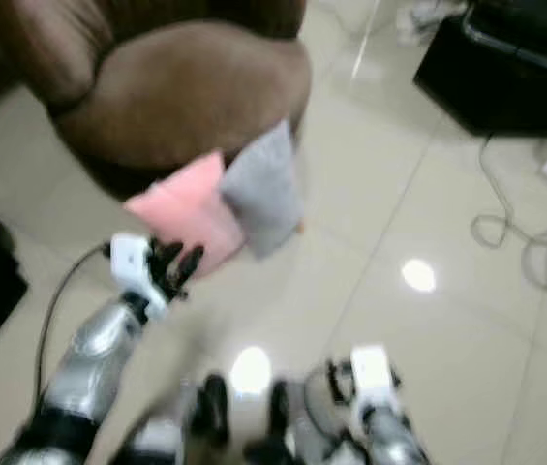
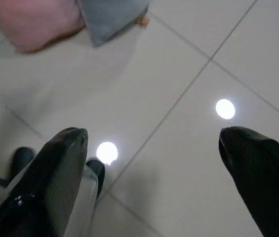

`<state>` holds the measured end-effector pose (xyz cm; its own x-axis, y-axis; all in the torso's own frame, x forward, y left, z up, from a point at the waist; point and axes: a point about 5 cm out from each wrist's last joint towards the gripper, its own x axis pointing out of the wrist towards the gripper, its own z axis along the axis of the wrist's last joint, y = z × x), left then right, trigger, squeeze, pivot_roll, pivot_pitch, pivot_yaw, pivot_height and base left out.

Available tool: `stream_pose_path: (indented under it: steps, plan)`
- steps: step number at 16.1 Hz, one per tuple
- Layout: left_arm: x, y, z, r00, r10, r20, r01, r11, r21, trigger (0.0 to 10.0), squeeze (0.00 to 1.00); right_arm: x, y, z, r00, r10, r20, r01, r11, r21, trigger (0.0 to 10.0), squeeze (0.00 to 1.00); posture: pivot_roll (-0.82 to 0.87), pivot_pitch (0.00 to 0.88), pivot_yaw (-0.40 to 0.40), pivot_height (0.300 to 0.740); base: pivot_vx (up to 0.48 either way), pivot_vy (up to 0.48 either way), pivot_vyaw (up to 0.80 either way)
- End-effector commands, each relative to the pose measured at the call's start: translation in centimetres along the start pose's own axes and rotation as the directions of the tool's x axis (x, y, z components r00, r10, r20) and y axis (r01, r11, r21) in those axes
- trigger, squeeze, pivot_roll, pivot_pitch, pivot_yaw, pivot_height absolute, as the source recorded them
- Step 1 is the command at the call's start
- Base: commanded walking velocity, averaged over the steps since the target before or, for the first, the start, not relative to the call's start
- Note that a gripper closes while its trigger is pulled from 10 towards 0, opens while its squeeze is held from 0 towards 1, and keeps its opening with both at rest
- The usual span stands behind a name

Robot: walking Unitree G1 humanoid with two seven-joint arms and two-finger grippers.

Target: Move the pillow to the sofa from floor

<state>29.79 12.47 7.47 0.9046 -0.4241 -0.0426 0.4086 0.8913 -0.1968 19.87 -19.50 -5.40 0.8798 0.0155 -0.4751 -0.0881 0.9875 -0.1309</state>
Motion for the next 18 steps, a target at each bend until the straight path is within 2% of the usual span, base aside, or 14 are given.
stream_pose_path:
  steps: [1,2,3,4,6,8,10,13,16,18]
  plan:
    - [-0.4,-0.1,-0.6,1.0,-0.013,-0.021,0.013,1.0,0.0,10.0,0.0,-0.9,0.2,-1.4,0.999,0.003,-0.045,-0.002,1.0,0.018,10.0,0.0,-0.03,0.314,-0.031,0.736,0.0,0.465,0.0]
    - [-0.4,-0.1,-0.6,1.0,-0.013,-0.022,0.013,1.0,0.0,10.0,0.0,-0.9,0.2,-1.4,0.999,0.003,-0.045,-0.002,1.0,0.018,10.0,0.0,-0.03,0.314,-0.031,0.736,0.0,0.465,0.0]
    - [-0.5,-0.1,-0.6,1.0,-0.015,-0.021,0.015,1.0,0.001,10.0,0.0,-0.6,0.6,1.6,0.987,0.013,0.162,-0.013,1.0,0.003,10.0,0.0,-0.03,0.315,-0.031,0.736,0.0,0.435,0.0]
    - [-0.5,-0.1,-0.6,1.0,-0.016,-0.018,0.016,1.0,0.002,10.0,0.0,-1.7,1.1,5.9,0.932,0.022,0.362,-0.02,1.0,-0.01,10.0,0.0,-0.03,0.315,-0.031,0.736,0.244,0.416,0.0]
    - [-0.5,-0.2,-0.6,1.0,-0.023,-0.019,0.023,1.0,0.013,10.0,0.0,-1.9,1.1,6.4,0.927,0.023,0.375,-0.021,1.0,-0.01,10.0,0.0,-0.02,0.313,-0.029,0.736,0.27,0.396,0.0]
    - [-0.6,-0.3,-0.6,0.999,-0.042,-0.021,0.042,0.999,0.025,10.0,0.0,-1.9,1.2,6.2,0.926,0.033,0.376,-0.03,0.999,-0.014,10.0,0.0,-0.03,0.306,-0.031,0.736,0.45,0.0,0.0]
    - [-0.6,-0.3,-0.7,0.998,-0.048,-0.03,0.048,0.998,0.029,10.0,0.0,-2.0,1.1,5.3,0.944,0.041,0.328,-0.037,0.999,-0.017,10.0,0.0,-0.03,0.301,-0.033,0.736,0.48,0.0,0.0]
    - [-0.6,-0.3,-0.9,0.997,-0.06,-0.057,0.063,0.996,0.057,10.0,0.0,-2.6,1.4,6.3,0.941,0.06,0.332,-0.055,0.998,-0.025,10.0,0.0,-0.02,0.291,-0.032,0.736,0.477,0.0,0.0]
    - [-0.6,-0.5,-1.1,0.993,-0.082,-0.081,0.088,0.993,0.074,10.0,0.0,-2.4,1.5,6.4,0.94,0.064,0.335,-0.062,0.998,-0.018,10.0,0.0,-0.02,0.285,-0.032,0.736,0.43,-0.091,0.0]
    - [-0.6,-0.5,-1.3,0.994,-0.079,-0.081,0.084,0.995,0.062,10.0,0.0,-2.5,1.5,6.5,0.946,0.061,0.318,-0.062,0.998,-0.008,10.0,0.0,-0.02,0.282,-0.032,0.736,0.161,-0.176,-0.6]
